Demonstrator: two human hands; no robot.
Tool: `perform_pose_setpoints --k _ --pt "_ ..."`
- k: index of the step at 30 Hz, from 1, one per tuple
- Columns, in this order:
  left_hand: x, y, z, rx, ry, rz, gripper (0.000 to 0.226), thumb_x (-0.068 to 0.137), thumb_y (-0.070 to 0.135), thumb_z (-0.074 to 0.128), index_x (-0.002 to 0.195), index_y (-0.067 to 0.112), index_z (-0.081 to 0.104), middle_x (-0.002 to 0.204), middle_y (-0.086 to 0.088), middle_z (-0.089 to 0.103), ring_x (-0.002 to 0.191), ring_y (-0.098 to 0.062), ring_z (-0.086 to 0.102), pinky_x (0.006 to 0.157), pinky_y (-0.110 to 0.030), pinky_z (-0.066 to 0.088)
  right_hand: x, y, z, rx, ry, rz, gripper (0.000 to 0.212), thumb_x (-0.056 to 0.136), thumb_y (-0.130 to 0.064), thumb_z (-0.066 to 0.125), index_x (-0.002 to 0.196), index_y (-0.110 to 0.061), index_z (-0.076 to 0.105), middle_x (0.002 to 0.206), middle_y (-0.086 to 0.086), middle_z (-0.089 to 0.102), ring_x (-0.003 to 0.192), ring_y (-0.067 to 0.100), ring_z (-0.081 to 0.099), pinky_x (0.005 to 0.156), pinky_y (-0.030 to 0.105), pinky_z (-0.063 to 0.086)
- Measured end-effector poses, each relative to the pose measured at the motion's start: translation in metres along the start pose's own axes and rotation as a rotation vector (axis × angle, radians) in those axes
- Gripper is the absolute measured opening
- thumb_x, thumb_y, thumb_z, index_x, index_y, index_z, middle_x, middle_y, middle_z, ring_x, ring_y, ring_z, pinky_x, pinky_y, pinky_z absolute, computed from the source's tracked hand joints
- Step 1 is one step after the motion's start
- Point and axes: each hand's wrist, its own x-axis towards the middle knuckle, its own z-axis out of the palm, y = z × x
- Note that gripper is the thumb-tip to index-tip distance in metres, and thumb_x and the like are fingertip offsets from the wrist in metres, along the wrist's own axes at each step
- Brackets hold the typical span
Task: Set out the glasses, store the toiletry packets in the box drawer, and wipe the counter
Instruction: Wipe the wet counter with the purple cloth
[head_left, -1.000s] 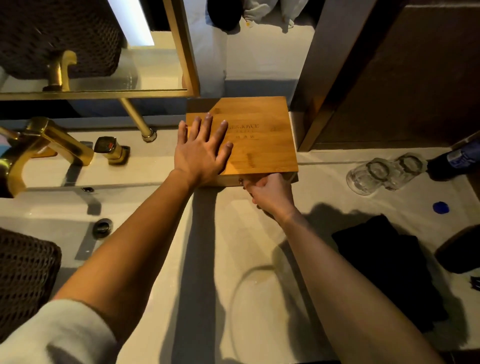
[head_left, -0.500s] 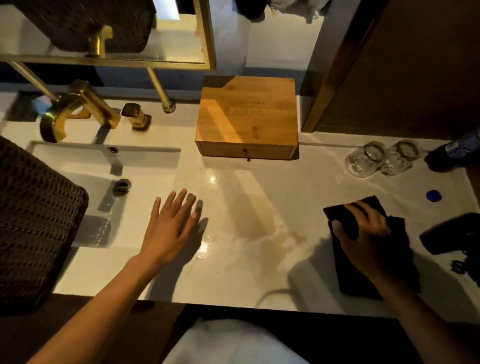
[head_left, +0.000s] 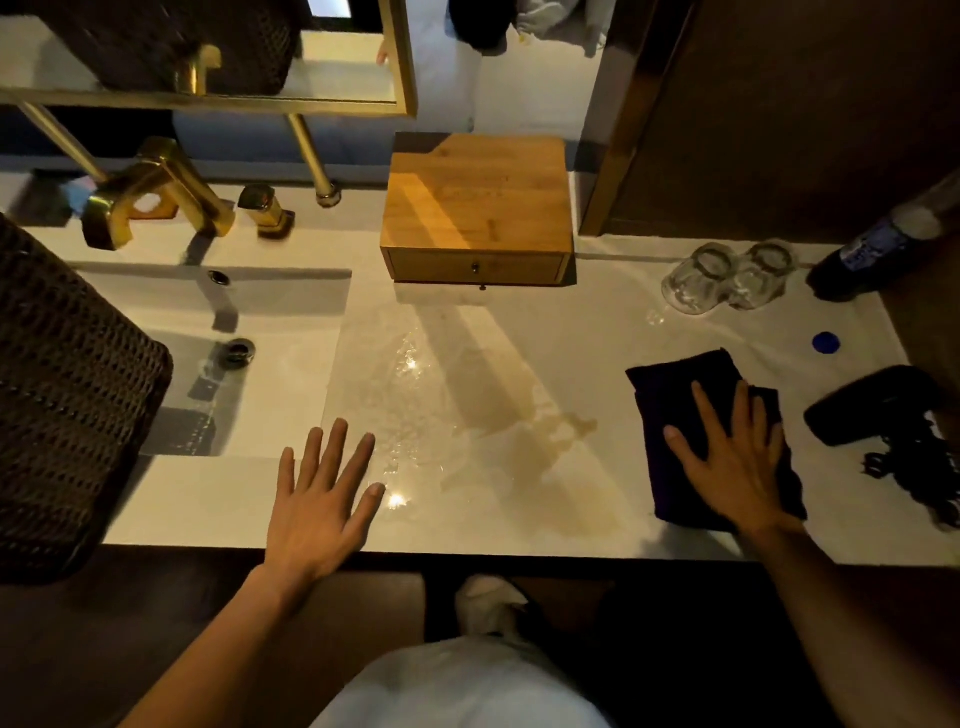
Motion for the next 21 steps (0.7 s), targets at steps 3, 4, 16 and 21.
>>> perform_pose_setpoints --k 3,4,16,21 --pt "0.001 -0.001 0.005 0.029 0.026 -0.001 0.063 0.099 0.066 0.008 0.157 0.046 -0.006 0.169 0.006 -0.016 0.156 -0.023 -0.015 0.125 -0.057 -0.003 -0.025 -0.014 0.007 0.018 0.011 0.086 0.078 0.086 -0.084 0.008 0.155 -0.048 0.001 0.167 0.015 0.002 0.152 0.041 0.004 0.120 0.064 0.002" --pt "0.001 -0.002 0.007 0.032 0.032 -0.004 0.063 0.099 0.066 0.009 0.157 0.046 -0.006 0.168 0.006 -0.016 0.156 -0.023 -0.015 0.125 -0.057 -0.004 -0.035 -0.021 0.010 0.031 0.012 0.119 0.078 0.086 -0.083 0.008 0.156 -0.047 0.002 0.167 0.015 0.002 0.152 0.041 0.003 0.120 0.063 0.001" --pt "0.007 -0.009 0.018 -0.027 0.116 -0.013 0.066 0.099 0.069 0.012 0.158 0.045 -0.005 0.170 0.001 -0.013 0.156 -0.023 -0.016 0.124 -0.059 -0.004 -0.126 -0.190 0.044 0.247 0.115 0.511 0.072 0.093 -0.068 0.035 0.157 -0.037 0.023 0.167 0.021 0.003 0.152 0.047 0.000 0.117 0.068 0.001" --pt "0.008 -0.011 0.019 -0.026 0.119 -0.041 0.067 0.099 0.068 0.010 0.159 0.042 -0.003 0.170 0.000 -0.013 0.156 -0.024 -0.017 0.124 -0.060 -0.005 -0.119 -0.232 0.049 0.313 0.099 0.649 0.077 0.089 -0.071 0.026 0.158 -0.039 0.015 0.166 0.022 -0.005 0.151 0.048 -0.009 0.117 0.068 -0.009"
